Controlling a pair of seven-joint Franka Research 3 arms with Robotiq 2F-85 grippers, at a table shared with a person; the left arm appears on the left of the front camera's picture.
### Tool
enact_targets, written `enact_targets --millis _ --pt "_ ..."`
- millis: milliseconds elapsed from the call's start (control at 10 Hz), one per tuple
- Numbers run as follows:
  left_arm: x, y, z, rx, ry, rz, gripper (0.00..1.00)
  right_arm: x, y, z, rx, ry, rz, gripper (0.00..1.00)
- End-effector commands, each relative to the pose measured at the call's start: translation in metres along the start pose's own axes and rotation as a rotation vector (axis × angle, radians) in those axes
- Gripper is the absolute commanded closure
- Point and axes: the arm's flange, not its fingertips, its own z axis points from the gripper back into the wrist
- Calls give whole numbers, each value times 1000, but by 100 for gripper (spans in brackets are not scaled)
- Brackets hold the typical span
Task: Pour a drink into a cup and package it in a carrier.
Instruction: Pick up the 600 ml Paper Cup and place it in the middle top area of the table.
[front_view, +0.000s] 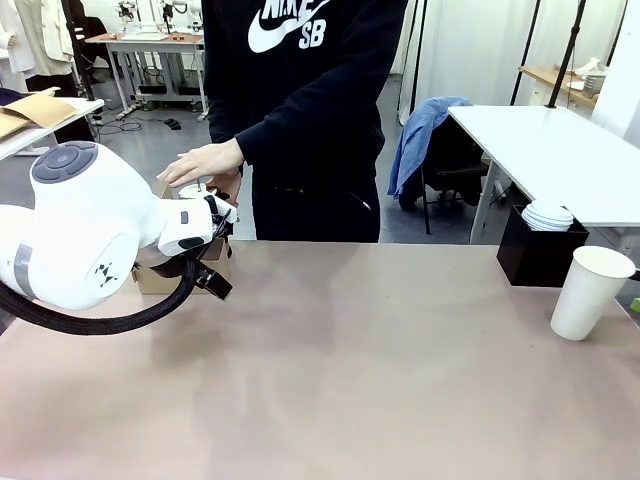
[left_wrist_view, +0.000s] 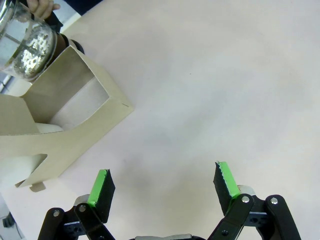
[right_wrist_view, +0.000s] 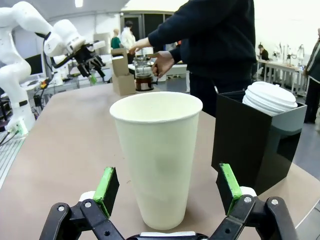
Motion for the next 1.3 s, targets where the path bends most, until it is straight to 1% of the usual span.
enact_targets --millis 0,600,1000,1200 --pt "0 0 0 -1 -1 1 0 0 2 -13 -34 -8 16 0" --pt "0 0 0 -1 -1 1 0 -7 7 -37 24 8 -13 0" --pt "0 0 0 -1 -1 1 0 -9 4 -64 38 -8 -34 0" --pt "0 0 0 -1 -1 1 0 -15 4 -76 64 1 -52 0"
